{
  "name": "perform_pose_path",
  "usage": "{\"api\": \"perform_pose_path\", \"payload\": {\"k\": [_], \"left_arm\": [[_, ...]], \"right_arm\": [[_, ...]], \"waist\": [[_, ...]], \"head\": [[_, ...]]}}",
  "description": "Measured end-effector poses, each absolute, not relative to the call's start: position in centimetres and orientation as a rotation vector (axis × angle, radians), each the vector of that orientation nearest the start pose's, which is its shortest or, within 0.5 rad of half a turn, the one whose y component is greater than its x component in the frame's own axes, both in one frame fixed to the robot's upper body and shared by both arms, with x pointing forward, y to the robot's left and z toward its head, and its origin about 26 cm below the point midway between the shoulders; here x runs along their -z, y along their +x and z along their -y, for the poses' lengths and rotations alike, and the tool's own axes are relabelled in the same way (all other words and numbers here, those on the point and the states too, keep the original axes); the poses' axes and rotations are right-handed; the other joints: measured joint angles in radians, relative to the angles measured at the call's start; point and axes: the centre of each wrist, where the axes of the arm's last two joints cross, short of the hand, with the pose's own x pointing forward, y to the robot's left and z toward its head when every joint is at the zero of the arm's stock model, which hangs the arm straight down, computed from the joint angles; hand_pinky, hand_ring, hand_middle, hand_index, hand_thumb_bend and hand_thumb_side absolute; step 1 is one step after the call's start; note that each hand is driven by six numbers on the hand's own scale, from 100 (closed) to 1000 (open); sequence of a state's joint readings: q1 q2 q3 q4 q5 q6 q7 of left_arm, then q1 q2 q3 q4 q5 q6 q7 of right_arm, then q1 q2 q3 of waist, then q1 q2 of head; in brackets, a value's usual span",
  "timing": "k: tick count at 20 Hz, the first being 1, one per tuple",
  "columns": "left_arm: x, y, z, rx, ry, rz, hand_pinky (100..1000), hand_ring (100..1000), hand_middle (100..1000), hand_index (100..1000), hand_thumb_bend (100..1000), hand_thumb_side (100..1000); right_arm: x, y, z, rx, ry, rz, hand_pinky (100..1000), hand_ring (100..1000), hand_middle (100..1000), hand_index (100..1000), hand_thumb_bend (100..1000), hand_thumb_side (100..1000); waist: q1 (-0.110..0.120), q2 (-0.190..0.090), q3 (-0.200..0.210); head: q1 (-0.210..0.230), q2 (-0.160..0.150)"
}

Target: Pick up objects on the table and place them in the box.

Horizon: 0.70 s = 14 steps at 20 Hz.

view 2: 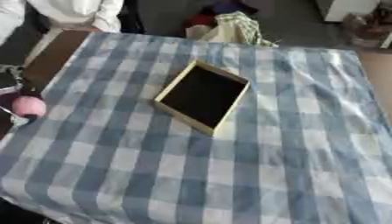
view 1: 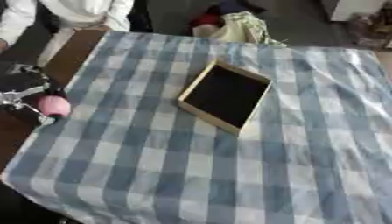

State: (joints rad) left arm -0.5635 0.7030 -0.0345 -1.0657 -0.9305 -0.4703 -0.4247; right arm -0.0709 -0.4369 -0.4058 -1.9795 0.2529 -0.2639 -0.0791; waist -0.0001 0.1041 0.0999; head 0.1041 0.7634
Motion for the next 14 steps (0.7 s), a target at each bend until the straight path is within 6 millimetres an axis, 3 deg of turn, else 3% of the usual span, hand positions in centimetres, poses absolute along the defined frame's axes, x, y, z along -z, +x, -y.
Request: {"api": "perform_pose_path", "payload": {"k": [7, 14], "left_arm": [[-15.7, 39.8, -41.7, 1.704, 0.890, 1.209, 434, 613, 576, 699, 320, 131], [-18.9, 40.7, -39.2, 1.773, 0.905, 1.328, 431, 611, 574, 697, 357, 113]], "right_arm": [[-18.7, 25.2, 39.5, -0.362, -0.973, 2.254, 783, 601, 666, 735, 100, 877], [-18.7, 25.2, 39.5, -0.363, -0.972, 2.253, 784, 602, 666, 736, 100, 876]], "waist": [[0.003, 0.000, 0.001], [0.005, -0.005, 0.002]], "head": [[0.000, 0.000], [0.000, 0.000]]}}
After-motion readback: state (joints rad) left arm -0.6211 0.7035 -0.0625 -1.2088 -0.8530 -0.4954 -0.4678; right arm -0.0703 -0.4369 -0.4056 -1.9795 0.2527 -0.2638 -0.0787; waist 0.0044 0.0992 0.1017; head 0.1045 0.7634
